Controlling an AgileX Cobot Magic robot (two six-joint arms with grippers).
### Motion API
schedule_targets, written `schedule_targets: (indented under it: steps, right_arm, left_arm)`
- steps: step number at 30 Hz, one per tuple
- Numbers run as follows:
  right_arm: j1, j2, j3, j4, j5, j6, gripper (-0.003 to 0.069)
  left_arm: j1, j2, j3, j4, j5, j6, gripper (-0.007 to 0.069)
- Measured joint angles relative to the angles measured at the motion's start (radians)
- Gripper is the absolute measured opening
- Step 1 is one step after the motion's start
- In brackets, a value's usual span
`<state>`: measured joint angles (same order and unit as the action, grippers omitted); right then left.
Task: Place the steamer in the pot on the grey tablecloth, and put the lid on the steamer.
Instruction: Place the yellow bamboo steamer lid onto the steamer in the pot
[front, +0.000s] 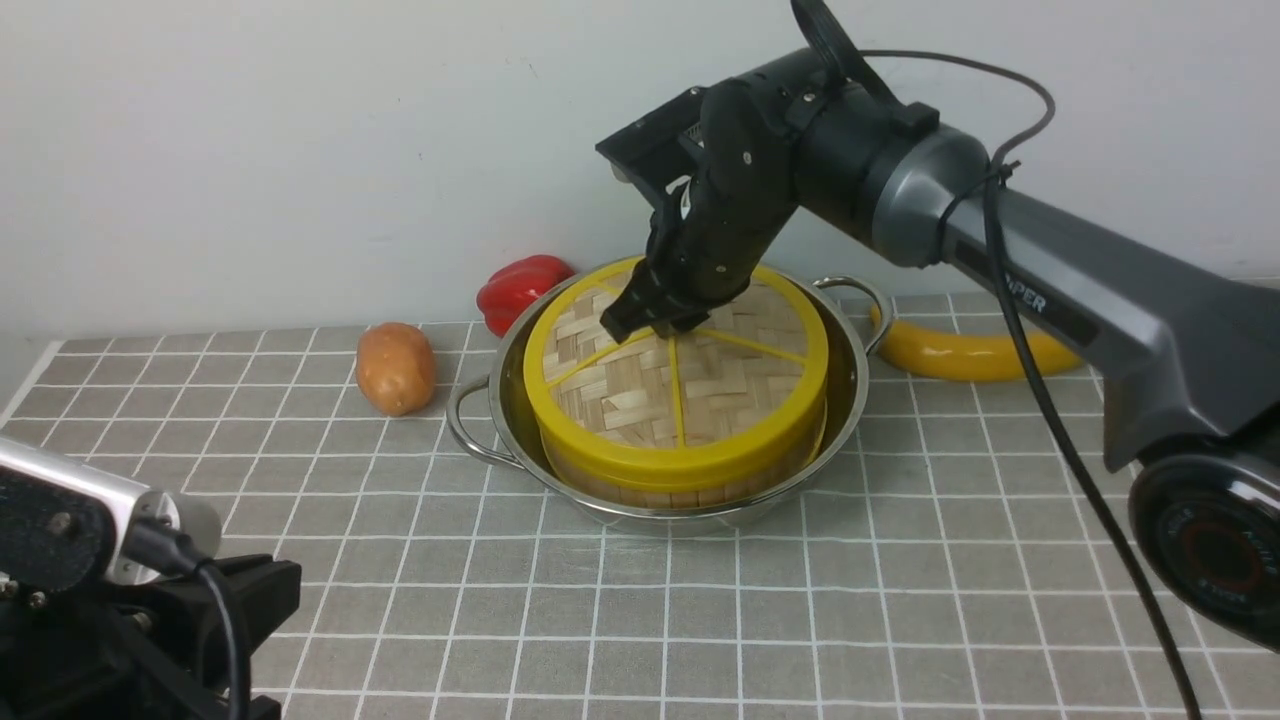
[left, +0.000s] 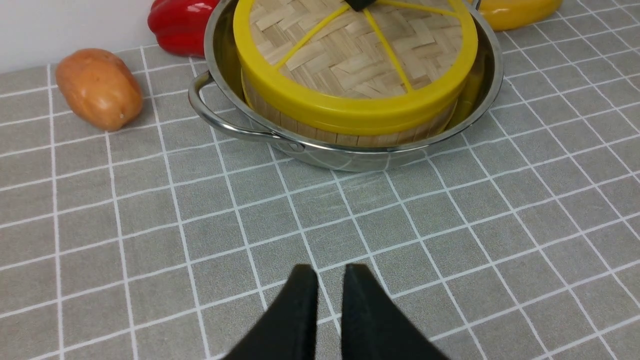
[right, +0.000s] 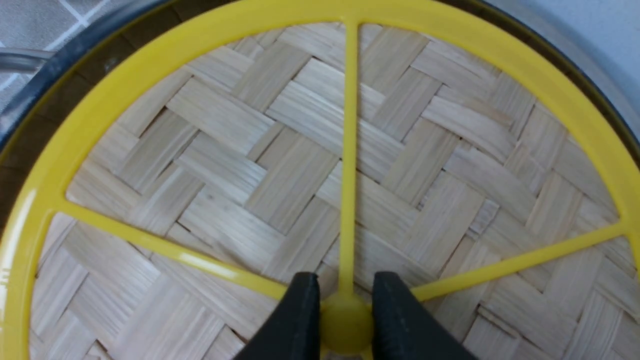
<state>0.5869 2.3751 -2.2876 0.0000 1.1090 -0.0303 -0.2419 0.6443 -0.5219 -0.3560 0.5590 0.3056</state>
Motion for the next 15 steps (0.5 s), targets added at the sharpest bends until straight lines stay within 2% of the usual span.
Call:
schedule_targets:
  steps: [9,15]
  right_arm:
    - [-0.011,-0.021,0.000,0.000,0.008,0.000,0.0355]
    - [-0.011,-0.110,0.000,0.026,0.029,0.000,0.0385]
  left_arm:
    - [0.000,0.000,0.000,0.000,0.000,0.000,0.0075]
    - [0.000,0.000,0.000,0.000,0.000,0.000,0.0075]
